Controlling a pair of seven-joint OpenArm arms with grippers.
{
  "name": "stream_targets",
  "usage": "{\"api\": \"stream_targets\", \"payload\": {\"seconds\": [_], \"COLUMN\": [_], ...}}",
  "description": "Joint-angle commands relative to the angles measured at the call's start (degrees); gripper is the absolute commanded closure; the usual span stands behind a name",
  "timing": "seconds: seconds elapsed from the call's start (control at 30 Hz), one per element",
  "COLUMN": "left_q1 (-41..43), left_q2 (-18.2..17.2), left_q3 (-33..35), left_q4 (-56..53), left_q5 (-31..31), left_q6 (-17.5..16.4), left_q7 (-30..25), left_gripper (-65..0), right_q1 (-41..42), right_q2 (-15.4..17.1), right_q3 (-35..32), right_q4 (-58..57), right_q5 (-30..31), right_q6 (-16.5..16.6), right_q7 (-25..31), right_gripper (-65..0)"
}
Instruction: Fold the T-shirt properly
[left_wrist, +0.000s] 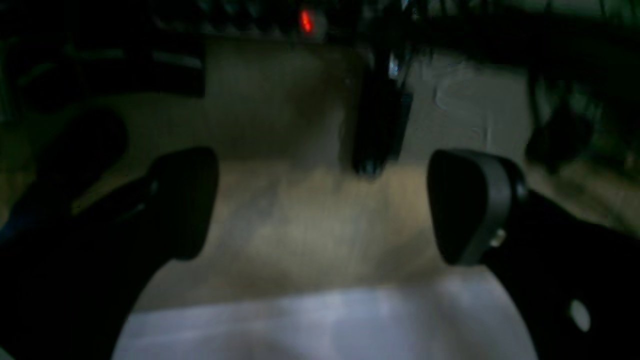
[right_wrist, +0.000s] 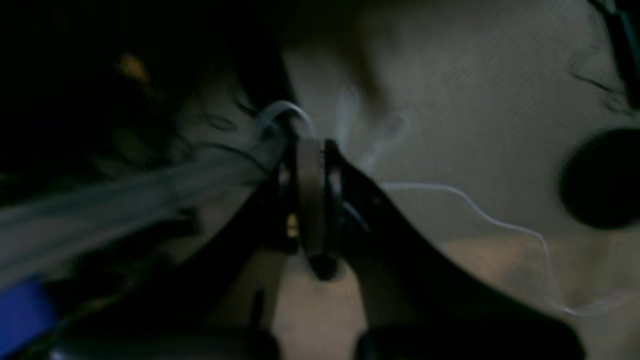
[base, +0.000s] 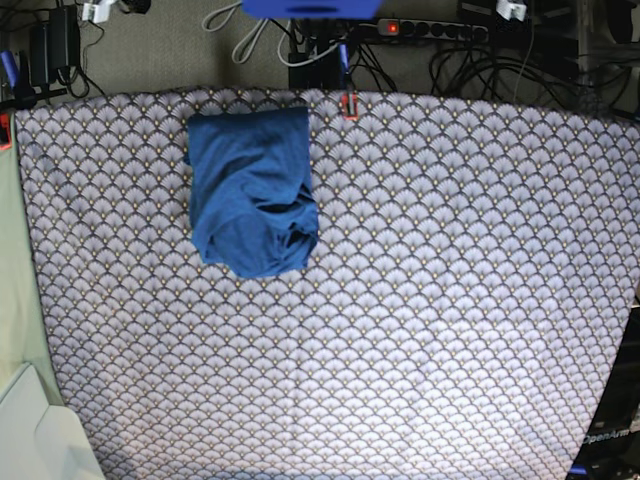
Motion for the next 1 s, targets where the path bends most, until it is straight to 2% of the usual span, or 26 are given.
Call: {"api": "stream_targets", "payload": {"seconds": [0.0, 0.03, 0.17, 0.3, 0.43, 0.5, 0.63, 0.83, 0.97], "left_q1": [-0.04, -1.00, -5.84, -10.06, -14.10, -15.95, -19.46, -22.81, -24.04], "left_q2": [-0.01, 0.17, 0.69, 3.33, 5.62, 5.97, 6.32, 6.32, 7.55], "left_q3": [1.14, 2.19, 8.00, 12.66, 15.12, 15.47, 15.47, 15.47, 16.79], "left_q4": [-1.65, -3.58, -12.81, -18.70, -21.87, -23.62, -26.61, -28.37, -28.99], "left_q5": [0.05, 0.40, -0.13, 0.31, 0.31, 0.40, 0.13, 0.40, 0.49], "left_q6": [-0.76, -0.62, 6.06, 11.42, 15.64, 18.80, 22.85, 28.74, 30.23], "left_q7": [-1.78, -2.48, -4.85, -7.31, -7.40, -7.40, -7.67, -7.31, -7.23], "left_gripper": [-65.0, -65.0, -65.0, -65.0, -65.0, -65.0, -65.0, -65.0, -65.0], "right_q1": [0.20, 0.73, 4.24, 8.73, 10.48, 11.63, 13.12, 18.31, 20.15], "right_q2": [1.03, 0.95, -0.37, -1.87, -3.01, -4.59, -6.53, -11.63, -12.86], "right_q3": [-1.41, -2.90, -8.61, -15.03, -20.48, -23.65, -29.89, -36.48, -38.06], "right_q4": [-0.53, -1.32, -5.54, -10.20, -10.28, -10.37, -10.46, -18.24, -18.24], "right_q5": [0.60, 0.60, 0.60, 0.60, 0.60, 0.51, 0.51, 0.51, 0.60], "right_q6": [-0.73, -2.23, -7.33, -13.66, -20.60, -24.56, -31.33, -36.87, -40.38], "right_q7": [1.98, 2.51, 2.68, 2.68, 2.51, 2.24, 2.07, 1.28, 0.49], "right_gripper": [0.0, 0.0, 0.0, 0.0, 0.0, 0.0, 0.0, 0.0, 0.0]}}
